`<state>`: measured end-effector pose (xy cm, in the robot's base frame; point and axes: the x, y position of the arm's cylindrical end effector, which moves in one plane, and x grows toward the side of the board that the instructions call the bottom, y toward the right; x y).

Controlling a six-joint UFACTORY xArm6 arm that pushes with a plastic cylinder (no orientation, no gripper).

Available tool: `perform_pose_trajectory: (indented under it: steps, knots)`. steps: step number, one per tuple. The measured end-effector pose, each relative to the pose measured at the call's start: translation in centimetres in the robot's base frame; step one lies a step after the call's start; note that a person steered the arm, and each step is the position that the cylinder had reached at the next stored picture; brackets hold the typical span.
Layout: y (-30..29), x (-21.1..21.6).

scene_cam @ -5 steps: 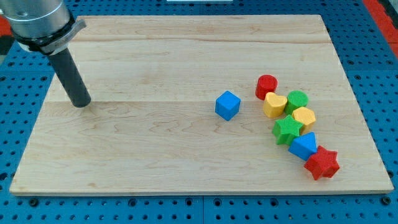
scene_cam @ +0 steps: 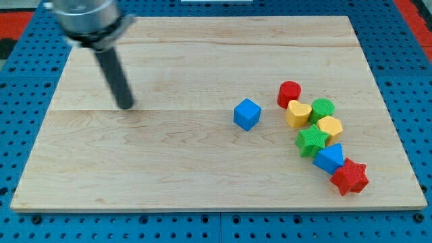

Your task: Slide the blue cube down a bit

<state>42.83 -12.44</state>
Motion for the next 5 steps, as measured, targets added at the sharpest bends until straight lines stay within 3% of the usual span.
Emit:
perform_pose_trajectory:
  steps: [3, 5]
  knots:
    - [17.2, 0.6]
    - [19.7, 4.0]
